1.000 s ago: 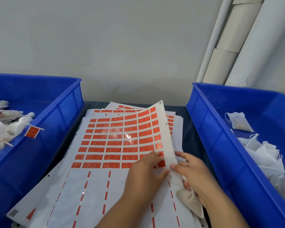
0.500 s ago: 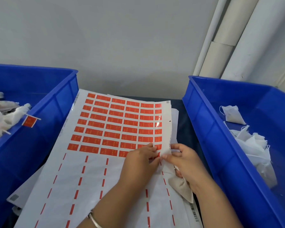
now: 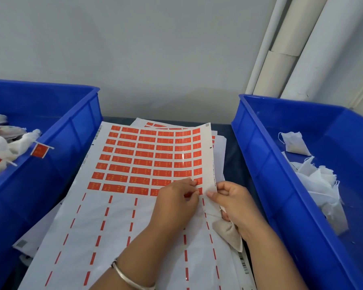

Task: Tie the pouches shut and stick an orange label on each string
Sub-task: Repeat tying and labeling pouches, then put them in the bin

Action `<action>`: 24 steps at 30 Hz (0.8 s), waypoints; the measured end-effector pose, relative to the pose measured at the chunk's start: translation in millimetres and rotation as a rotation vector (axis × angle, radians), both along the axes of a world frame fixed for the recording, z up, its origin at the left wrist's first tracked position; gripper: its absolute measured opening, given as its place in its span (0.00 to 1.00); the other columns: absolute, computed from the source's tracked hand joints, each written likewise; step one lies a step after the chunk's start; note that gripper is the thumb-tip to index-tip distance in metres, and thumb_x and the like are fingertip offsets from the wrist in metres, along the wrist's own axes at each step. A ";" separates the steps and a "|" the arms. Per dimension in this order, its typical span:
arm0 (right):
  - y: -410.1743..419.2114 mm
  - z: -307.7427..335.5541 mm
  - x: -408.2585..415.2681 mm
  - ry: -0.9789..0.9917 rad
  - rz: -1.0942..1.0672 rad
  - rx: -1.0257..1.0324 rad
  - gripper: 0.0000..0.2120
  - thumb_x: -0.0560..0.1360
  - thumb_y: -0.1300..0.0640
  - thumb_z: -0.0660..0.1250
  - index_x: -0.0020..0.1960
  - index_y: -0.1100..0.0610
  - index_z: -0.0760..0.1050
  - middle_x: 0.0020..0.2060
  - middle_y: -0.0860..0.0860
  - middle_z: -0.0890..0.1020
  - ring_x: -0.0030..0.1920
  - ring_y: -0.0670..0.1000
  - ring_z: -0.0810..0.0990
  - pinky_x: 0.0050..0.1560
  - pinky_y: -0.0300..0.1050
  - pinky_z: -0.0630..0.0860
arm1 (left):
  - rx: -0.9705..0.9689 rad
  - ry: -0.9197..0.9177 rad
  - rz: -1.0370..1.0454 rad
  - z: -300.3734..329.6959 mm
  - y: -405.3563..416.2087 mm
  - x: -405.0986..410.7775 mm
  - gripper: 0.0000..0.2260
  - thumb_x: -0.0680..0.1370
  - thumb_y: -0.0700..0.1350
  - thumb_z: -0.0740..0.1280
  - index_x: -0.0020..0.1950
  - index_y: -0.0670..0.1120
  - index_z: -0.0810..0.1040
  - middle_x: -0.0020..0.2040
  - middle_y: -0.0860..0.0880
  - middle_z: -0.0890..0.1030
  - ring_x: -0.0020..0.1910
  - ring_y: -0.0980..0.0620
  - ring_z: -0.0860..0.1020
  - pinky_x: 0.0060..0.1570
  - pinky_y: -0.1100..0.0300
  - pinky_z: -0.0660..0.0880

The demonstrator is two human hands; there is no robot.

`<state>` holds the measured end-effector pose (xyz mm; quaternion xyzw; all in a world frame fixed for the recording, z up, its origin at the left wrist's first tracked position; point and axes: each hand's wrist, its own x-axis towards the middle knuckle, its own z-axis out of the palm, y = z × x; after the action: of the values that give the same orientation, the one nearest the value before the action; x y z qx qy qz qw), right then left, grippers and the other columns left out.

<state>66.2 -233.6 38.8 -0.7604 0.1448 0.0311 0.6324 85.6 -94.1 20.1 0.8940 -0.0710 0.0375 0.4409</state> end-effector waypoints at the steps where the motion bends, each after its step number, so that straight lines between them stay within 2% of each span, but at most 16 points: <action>1: 0.0 -0.2 0.1 -0.001 -0.006 0.006 0.02 0.75 0.57 0.69 0.47 0.53 0.80 0.39 0.47 0.86 0.33 0.47 0.83 0.25 0.35 0.71 | -0.011 0.003 -0.008 -0.5 -0.4 -0.2 0.14 0.74 0.49 0.70 0.59 0.51 0.80 0.61 0.57 0.78 0.50 0.64 0.75 0.54 0.70 0.67; 5: 0.0 -2.2 0.0 -0.015 -0.026 0.031 0.02 0.75 0.59 0.69 0.47 0.54 0.80 0.38 0.48 0.86 0.24 0.43 0.76 0.21 0.34 0.66 | 0.004 0.010 -0.025 -2.5 -2.4 0.5 0.17 0.71 0.52 0.72 0.59 0.52 0.80 0.60 0.58 0.78 0.41 0.66 0.72 0.49 0.73 0.68; 8: -0.1 -2.9 -0.6 -0.029 -0.029 0.030 0.02 0.75 0.60 0.70 0.45 0.54 0.80 0.37 0.48 0.86 0.23 0.43 0.75 0.21 0.34 0.65 | 0.007 0.003 -0.026 -2.5 -2.6 2.0 0.17 0.71 0.51 0.72 0.59 0.51 0.80 0.60 0.57 0.78 0.45 0.63 0.74 0.53 0.69 0.70; 12: 1.5 -1.9 -1.2 -0.028 -0.029 0.006 0.01 0.74 0.59 0.70 0.44 0.54 0.80 0.37 0.47 0.86 0.30 0.47 0.80 0.23 0.35 0.68 | 0.058 -0.025 -0.050 -2.9 -1.0 4.3 0.15 0.72 0.51 0.71 0.58 0.51 0.81 0.60 0.57 0.79 0.54 0.61 0.75 0.56 0.69 0.69; 15: 2.6 -1.4 -1.5 -0.030 -0.020 -0.009 0.01 0.74 0.58 0.70 0.45 0.53 0.80 0.38 0.46 0.86 0.36 0.52 0.83 0.27 0.37 0.71 | 0.038 -0.034 -0.056 -3.4 0.2 5.7 0.13 0.73 0.50 0.70 0.57 0.51 0.81 0.59 0.57 0.79 0.51 0.64 0.73 0.56 0.68 0.69; 18: 3.4 -0.7 -2.6 -0.035 -0.012 -0.028 0.01 0.75 0.57 0.70 0.45 0.52 0.79 0.39 0.45 0.86 0.41 0.54 0.85 0.34 0.44 0.75 | 0.011 -0.022 -0.042 -3.4 0.4 5.9 0.12 0.74 0.49 0.69 0.57 0.50 0.82 0.59 0.56 0.80 0.49 0.63 0.73 0.58 0.65 0.72; 22: 3.1 0.6 -3.6 -0.029 -0.002 -0.024 0.01 0.75 0.57 0.69 0.46 0.52 0.79 0.39 0.45 0.86 0.39 0.51 0.85 0.34 0.43 0.76 | -0.010 -0.025 -0.012 -3.6 0.4 5.5 0.10 0.76 0.47 0.68 0.55 0.49 0.82 0.55 0.56 0.81 0.46 0.61 0.75 0.53 0.69 0.71; 24: 3.2 1.0 -3.7 -0.029 -0.015 0.004 0.01 0.75 0.58 0.69 0.46 0.54 0.79 0.38 0.47 0.86 0.32 0.45 0.83 0.27 0.36 0.72 | -0.009 -0.022 0.012 -3.6 -0.5 5.5 0.07 0.76 0.48 0.67 0.53 0.51 0.82 0.51 0.57 0.81 0.43 0.60 0.76 0.48 0.71 0.70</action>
<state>62.5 -230.4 39.7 -0.7583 0.1412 0.0158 0.6362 91.2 -94.6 16.6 0.8920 -0.0702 0.0504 0.4436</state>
